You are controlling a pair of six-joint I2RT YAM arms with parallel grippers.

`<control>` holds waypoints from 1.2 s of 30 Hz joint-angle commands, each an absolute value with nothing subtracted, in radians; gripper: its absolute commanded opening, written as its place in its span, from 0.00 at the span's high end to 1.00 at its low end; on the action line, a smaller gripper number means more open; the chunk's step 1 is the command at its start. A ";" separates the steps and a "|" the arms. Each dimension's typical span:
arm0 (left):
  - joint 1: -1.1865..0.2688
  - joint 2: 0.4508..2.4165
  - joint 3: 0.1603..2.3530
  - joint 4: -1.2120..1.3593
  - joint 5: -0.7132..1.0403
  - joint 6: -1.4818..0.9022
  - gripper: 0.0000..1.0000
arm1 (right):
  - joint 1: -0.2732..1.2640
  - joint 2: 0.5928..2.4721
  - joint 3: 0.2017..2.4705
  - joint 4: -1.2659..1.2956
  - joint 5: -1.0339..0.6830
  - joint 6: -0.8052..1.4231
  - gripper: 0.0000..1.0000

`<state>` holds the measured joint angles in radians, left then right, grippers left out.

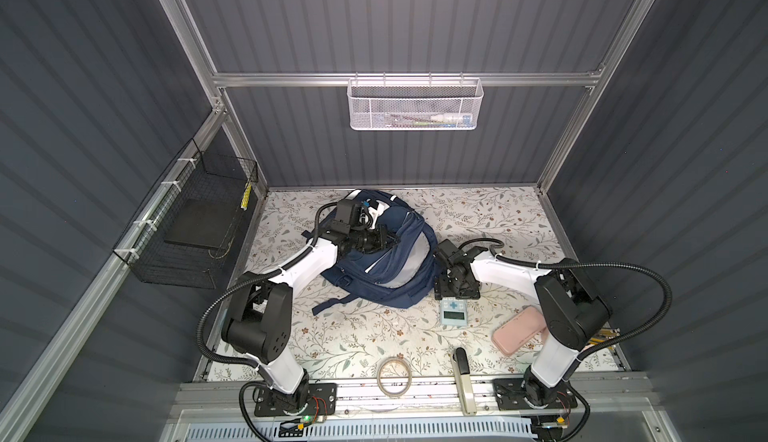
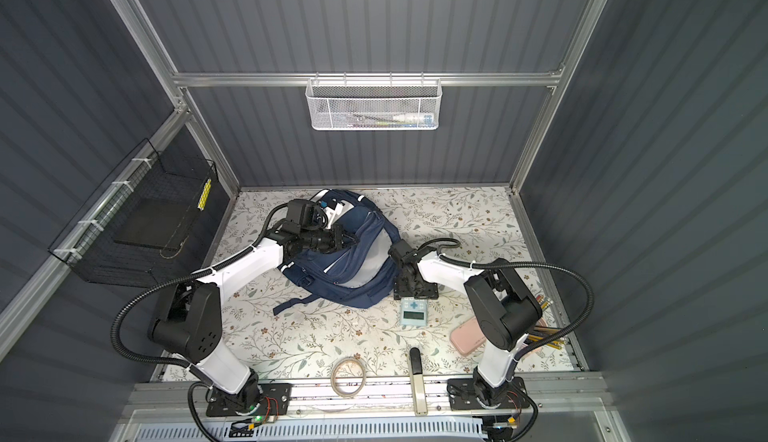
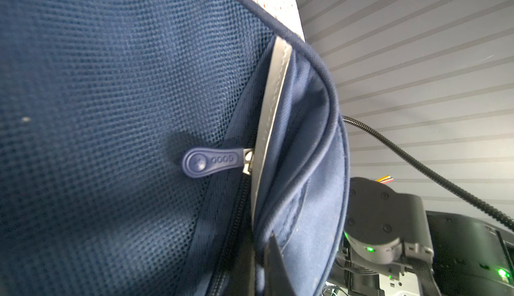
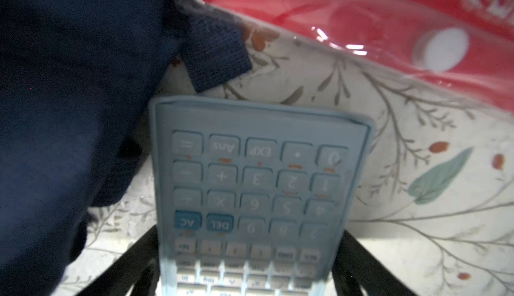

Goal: Pack the student bag
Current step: 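Grasp the light-blue calculator on the table with the right gripper, then insert the calculator into the backpack opening and release it with the right gripper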

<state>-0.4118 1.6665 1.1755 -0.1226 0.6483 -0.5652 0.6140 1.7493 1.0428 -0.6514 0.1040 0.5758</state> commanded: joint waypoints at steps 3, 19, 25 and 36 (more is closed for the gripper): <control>-0.399 1.648 1.198 -0.210 0.636 -0.553 1.00 | 0.601 1.655 1.039 -0.711 0.127 0.528 0.18; -0.390 1.638 1.316 -0.248 0.667 -0.561 1.00 | 0.606 1.710 1.328 -0.496 -0.097 0.651 0.18; -0.380 1.632 1.396 -0.316 0.644 -0.534 1.00 | 0.606 1.956 1.590 -0.454 -0.131 0.816 0.15; -0.380 1.658 1.274 -0.184 0.667 -0.624 1.00 | 0.604 2.041 1.688 -0.445 -0.153 0.918 0.05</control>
<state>-0.3824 1.6665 1.2976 -0.2195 0.6563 -0.5880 0.6037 2.0975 1.6905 -0.4736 -0.1390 0.8902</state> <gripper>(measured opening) 0.068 0.944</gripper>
